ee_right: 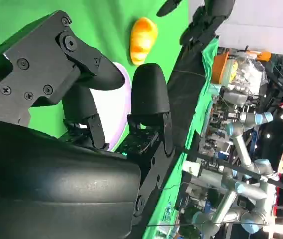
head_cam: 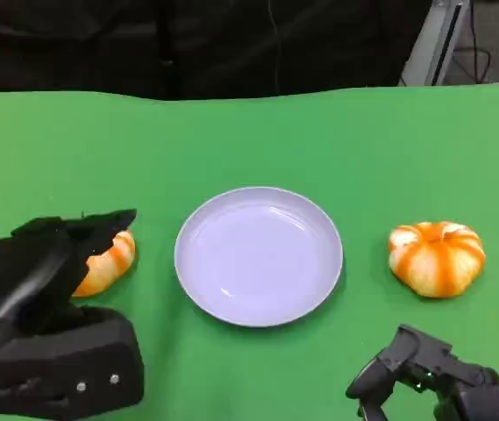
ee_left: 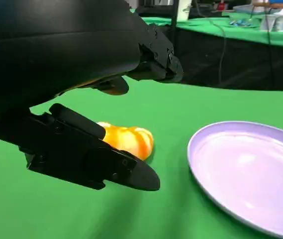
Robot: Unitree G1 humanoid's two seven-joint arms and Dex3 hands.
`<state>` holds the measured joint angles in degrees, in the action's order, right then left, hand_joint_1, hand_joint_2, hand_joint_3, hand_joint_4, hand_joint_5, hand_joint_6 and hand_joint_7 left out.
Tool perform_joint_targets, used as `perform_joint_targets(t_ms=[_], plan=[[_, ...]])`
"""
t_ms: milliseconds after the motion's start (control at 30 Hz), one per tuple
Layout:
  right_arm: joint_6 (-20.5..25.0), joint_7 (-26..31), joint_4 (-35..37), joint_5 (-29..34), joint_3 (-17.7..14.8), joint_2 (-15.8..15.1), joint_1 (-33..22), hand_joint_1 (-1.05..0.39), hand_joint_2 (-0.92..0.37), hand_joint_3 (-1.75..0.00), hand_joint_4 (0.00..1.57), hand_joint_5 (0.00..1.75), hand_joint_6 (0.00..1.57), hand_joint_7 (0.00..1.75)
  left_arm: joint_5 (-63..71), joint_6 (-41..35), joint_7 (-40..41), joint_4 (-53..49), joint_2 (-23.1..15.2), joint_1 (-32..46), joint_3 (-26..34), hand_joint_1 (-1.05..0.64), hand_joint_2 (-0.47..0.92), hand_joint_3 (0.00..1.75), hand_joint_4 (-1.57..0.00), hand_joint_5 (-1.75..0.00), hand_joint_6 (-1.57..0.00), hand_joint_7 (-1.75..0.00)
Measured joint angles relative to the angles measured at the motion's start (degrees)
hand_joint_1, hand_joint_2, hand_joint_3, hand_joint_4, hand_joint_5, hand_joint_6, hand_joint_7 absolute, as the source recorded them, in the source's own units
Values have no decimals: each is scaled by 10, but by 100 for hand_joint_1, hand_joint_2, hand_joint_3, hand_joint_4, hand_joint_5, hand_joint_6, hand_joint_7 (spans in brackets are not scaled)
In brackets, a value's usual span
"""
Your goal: Grasp the bread from the table and place it into the plate.
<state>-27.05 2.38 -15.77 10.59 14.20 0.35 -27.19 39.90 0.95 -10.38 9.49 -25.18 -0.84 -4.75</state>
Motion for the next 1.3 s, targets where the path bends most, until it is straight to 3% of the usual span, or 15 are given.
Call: perform_joint_targets(t_ms=[200,833,1233,1300], plan=[[-9,1,1,1,1,0,-7,-13,-38,-121,69,159,76,131,120,-65,46,-173,9,-113,-88,-64,92,6,-2,-19,-18,0],[-9,1,1,1,1,0,-6,-12,-38,-122,69,159,76,131,117,-75,71,-192,13,-133,-110,-64,92,6,0,-17,-15,0],[-8,1,-3,1,4,1,-11,-12,-38,-122,70,159,76,131,123,-108,81,-243,23,-162,-141,-61,91,4,-4,-16,-16,-1],[-8,1,-3,2,5,2,-12,-13,-37,-122,70,159,76,131,123,-106,89,-311,36,-195,-154,-59,90,3,-7,-17,-18,-2]])
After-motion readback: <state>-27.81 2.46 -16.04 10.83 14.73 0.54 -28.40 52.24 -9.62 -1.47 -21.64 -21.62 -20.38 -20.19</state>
